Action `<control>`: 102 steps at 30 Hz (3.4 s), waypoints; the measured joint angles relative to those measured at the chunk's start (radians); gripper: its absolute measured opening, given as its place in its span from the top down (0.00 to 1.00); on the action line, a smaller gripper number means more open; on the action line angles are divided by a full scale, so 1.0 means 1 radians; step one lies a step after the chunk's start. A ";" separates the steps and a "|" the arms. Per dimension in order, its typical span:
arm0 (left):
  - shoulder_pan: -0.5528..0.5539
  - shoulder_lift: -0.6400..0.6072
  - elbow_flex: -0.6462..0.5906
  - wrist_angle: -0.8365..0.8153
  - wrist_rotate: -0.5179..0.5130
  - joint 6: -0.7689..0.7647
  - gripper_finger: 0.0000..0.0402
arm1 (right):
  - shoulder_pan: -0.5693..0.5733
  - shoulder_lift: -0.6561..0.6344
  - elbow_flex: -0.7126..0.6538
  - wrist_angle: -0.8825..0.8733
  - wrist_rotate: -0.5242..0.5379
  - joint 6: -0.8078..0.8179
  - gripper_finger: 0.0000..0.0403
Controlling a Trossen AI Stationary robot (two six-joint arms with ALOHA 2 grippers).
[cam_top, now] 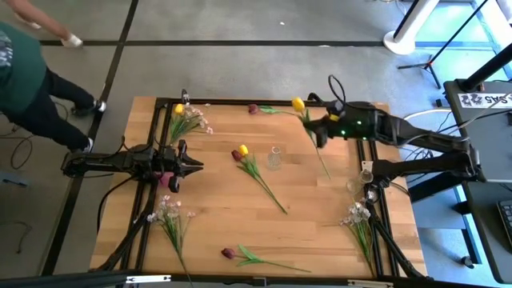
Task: Sort flowers into vase by color
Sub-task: Put the top right yellow tulip into the bottom transparent vase
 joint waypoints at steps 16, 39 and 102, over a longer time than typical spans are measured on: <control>0.000 0.000 0.000 0.000 0.000 0.000 0.86 | 0.246 -0.278 0.029 0.040 -0.307 -0.371 0.99; 0.000 0.000 0.000 0.000 0.000 0.000 0.86 | 0.292 -0.758 -0.099 -0.176 -0.320 -0.524 0.99; 0.000 0.000 0.000 0.000 0.000 0.000 0.86 | 0.292 -0.825 -0.288 -0.151 -0.316 -0.443 0.99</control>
